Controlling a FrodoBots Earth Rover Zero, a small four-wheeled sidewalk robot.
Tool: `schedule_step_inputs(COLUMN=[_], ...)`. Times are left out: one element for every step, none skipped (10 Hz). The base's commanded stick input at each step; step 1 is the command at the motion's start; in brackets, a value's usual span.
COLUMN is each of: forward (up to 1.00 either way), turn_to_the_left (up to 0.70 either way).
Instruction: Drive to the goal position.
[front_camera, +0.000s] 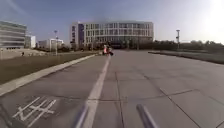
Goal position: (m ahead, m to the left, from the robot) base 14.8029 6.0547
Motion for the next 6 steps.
schedule_step_inputs(forward=[0.7,0.7,0.7,0.7,0.7,0.7], turn_to_the_left=[0.0,0.0,0.0,0.0,0.0,0.0])
